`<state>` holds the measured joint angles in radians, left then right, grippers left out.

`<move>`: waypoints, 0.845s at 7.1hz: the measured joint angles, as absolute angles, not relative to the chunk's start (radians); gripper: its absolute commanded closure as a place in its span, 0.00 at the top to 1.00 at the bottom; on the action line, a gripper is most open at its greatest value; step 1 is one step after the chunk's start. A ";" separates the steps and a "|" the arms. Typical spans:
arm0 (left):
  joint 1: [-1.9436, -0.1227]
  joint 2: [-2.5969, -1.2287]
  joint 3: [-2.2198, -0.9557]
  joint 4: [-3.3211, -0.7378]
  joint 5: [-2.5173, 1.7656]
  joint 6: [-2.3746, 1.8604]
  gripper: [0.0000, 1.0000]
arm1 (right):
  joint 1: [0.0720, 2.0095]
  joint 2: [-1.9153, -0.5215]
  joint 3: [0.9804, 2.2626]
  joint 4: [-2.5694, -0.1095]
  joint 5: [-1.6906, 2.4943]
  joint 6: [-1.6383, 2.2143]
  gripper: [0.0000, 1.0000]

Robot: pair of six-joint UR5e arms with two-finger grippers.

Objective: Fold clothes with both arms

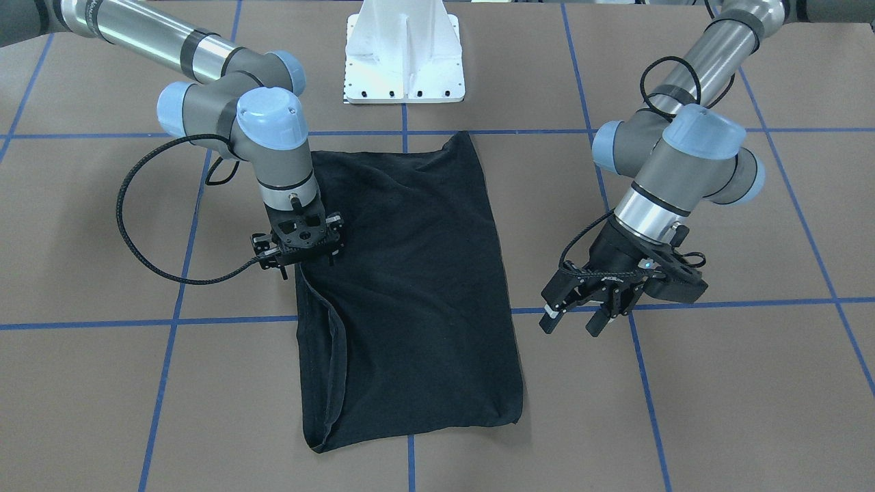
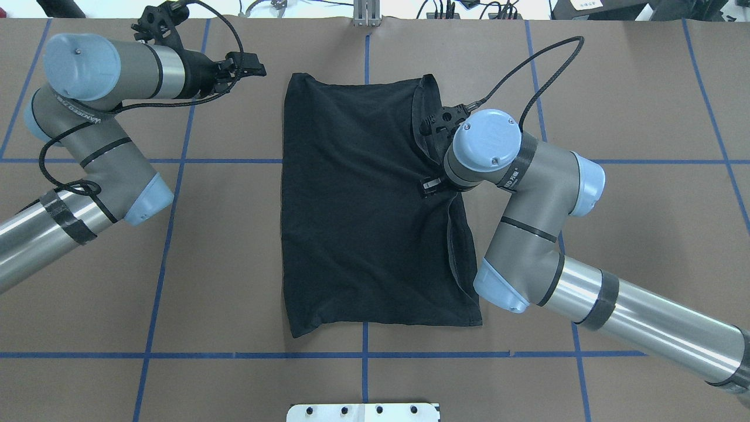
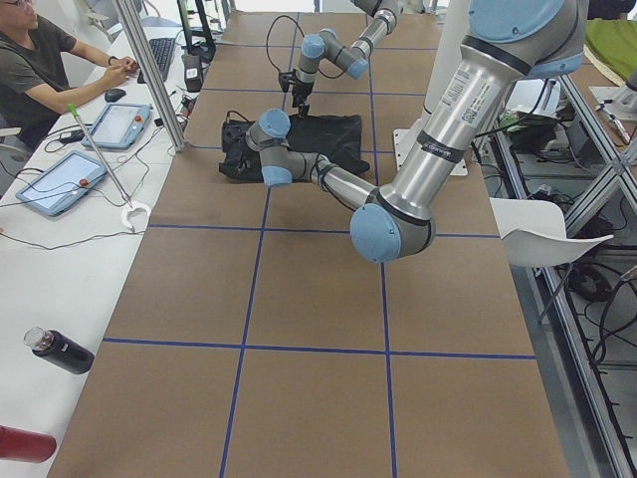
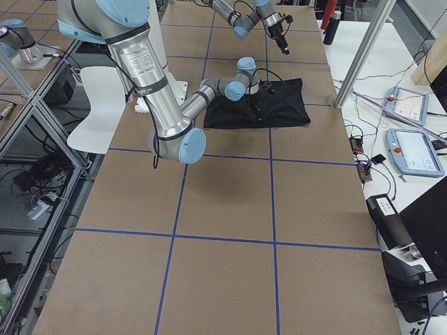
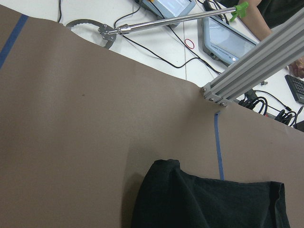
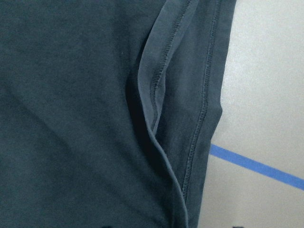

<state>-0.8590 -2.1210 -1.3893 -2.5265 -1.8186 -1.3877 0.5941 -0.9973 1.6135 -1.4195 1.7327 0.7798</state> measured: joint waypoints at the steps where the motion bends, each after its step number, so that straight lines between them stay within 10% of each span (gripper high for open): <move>1: -0.859 -2.121 -1.389 -2.526 -1.819 -1.388 1.00 | 0.586 -1.021 1.650 -1.423 1.745 0.783 1.00; 6: -0.855 -2.121 -1.388 -2.526 -1.819 -1.390 1.00 | 0.506 -1.087 1.694 -1.425 1.745 0.796 1.00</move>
